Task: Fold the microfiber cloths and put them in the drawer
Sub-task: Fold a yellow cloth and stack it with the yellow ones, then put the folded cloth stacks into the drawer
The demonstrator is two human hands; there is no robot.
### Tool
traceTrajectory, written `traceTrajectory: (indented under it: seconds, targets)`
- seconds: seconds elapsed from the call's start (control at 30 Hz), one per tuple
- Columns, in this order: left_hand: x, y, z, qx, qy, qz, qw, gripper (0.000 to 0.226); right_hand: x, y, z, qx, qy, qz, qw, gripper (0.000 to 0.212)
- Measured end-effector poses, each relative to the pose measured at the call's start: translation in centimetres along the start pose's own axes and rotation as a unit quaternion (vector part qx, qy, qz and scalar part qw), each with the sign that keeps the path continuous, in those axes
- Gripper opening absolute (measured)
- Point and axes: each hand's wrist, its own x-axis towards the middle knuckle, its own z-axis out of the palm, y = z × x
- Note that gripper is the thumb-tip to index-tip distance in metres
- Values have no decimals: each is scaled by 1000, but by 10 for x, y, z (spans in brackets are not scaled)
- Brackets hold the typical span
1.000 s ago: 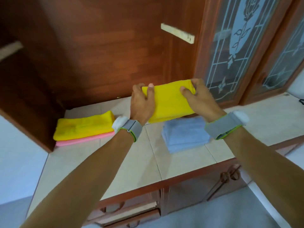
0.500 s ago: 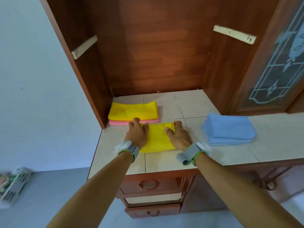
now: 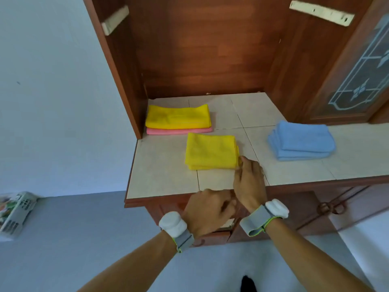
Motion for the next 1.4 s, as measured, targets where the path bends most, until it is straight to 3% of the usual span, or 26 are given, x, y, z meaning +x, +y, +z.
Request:
traceTrajectory:
  seconds: [0.07, 0.13, 0.43, 0.7, 0.9, 1.27, 1.4]
  targets:
    - [-8, -7, 19, 29, -104, -37, 993, 26, -3, 1, 2, -50, 4, -26, 998, 40]
    - [-14, -24, 39, 58, -151, -55, 985, 29, -6, 0, 5, -96, 12, -37, 995, 42]
    - [-9, -73, 87, 79, -214, -132, 965, 52, -5, 0, 10, -111, 11, -23, 993, 57]
    - [-20, -55, 96, 108, -151, -197, 963, 47, -5, 4, 11, -121, 7, -42, 992, 57]
    - [-33, -37, 89, 129, -139, -220, 957, 27, -3, 7, 13, -119, -5, -56, 991, 57]
    - [-120, 20, 117, 149, -73, -223, 961, 39, -1, 5, 9, -132, -13, -63, 989, 57]
    - [-149, 39, 124, 145, -85, -222, 960, 39, -1, 6, 8, -133, -13, -66, 989, 59]
